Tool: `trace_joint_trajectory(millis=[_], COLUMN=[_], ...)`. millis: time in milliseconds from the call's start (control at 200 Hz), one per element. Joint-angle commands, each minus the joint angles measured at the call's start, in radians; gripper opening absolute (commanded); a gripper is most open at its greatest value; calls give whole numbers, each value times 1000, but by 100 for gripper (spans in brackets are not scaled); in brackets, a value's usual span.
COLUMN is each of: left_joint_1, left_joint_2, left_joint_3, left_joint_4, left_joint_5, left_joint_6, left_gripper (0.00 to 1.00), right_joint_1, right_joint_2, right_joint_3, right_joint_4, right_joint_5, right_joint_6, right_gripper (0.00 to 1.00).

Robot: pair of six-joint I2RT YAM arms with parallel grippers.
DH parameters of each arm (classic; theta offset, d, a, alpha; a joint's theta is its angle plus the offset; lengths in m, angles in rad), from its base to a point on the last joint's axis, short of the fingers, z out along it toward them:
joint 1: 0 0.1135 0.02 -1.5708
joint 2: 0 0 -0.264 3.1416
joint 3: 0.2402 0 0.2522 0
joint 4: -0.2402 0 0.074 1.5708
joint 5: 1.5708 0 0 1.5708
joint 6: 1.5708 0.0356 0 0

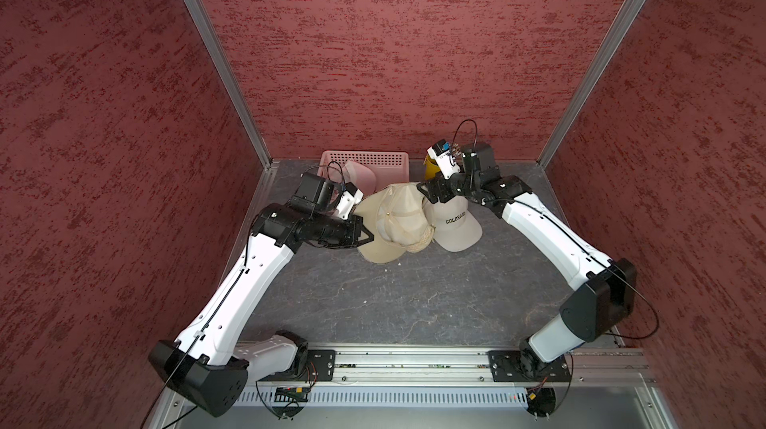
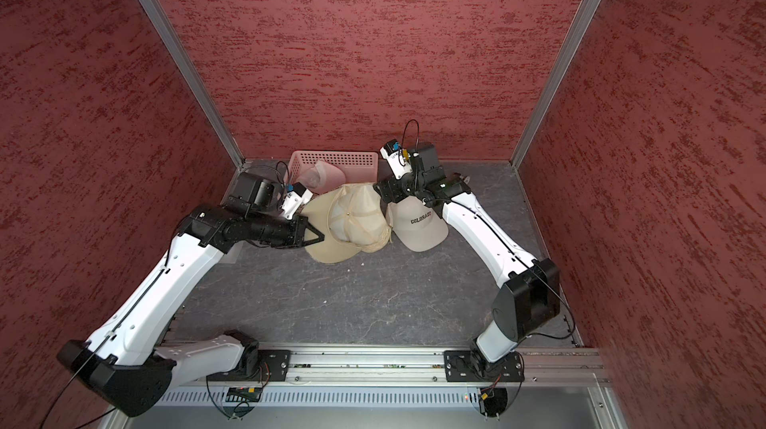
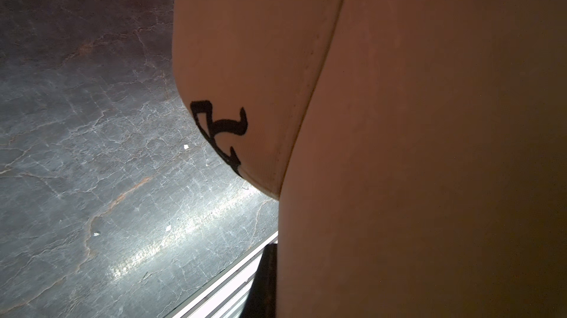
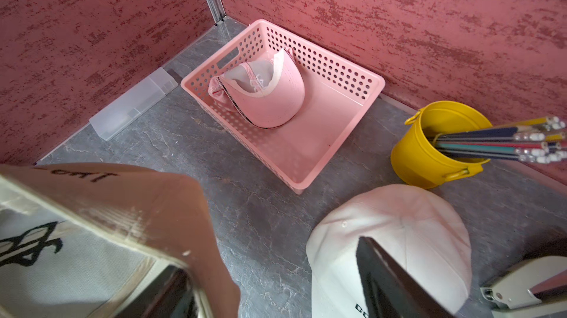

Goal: Turn the baseball cap inside out
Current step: Turn over the baseball cap.

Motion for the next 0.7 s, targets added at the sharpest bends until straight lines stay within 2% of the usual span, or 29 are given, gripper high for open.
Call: trace_joint_trajectory(millis=[0, 35, 40, 55, 75, 155, 306, 461, 591, 696], left_joint_1=[33, 46, 48, 53, 58, 69, 66, 67, 70, 71], left_joint_2=[-35, -35, -35, -36, -36, -36, -14, 5, 25, 33], left_joint_3=[-4, -10, -11, -15, -16, -20, 3, 8, 14, 20], left_joint_4=[-8, -3, -2, 0, 6, 31, 33, 39, 65, 78], left_joint_5=[-12, -13, -13, -12, -11, -7, -22, -66, -69, -62], left_joint_6=[-4, -7, -8, -10, -12, -33, -36, -34, -39, -39], left_gripper=[0, 0, 0, 0, 0, 0, 0, 0, 0, 0], right_joint_1=[-20, -19, -19, -19, -20, -17, -18, 4, 73, 147], right_joint_2=[-12, -19, -19, -23, -26, -35, -73, -121, -135, -128], right_joint_3=[-17, -20, -20, -22, -21, -24, -63, -50, -8, -25], right_joint_4=[3, 0, 0, -1, -3, -15, 13, -23, -88, -60], right_joint_5=[27, 16, 14, 11, 4, -59, -75, -147, -202, -260], right_joint_6=[-11, -16, -16, -16, -17, -21, -10, -10, 2, 38], right_gripper=[81, 82, 83, 96, 98, 99, 99, 99, 98, 98])
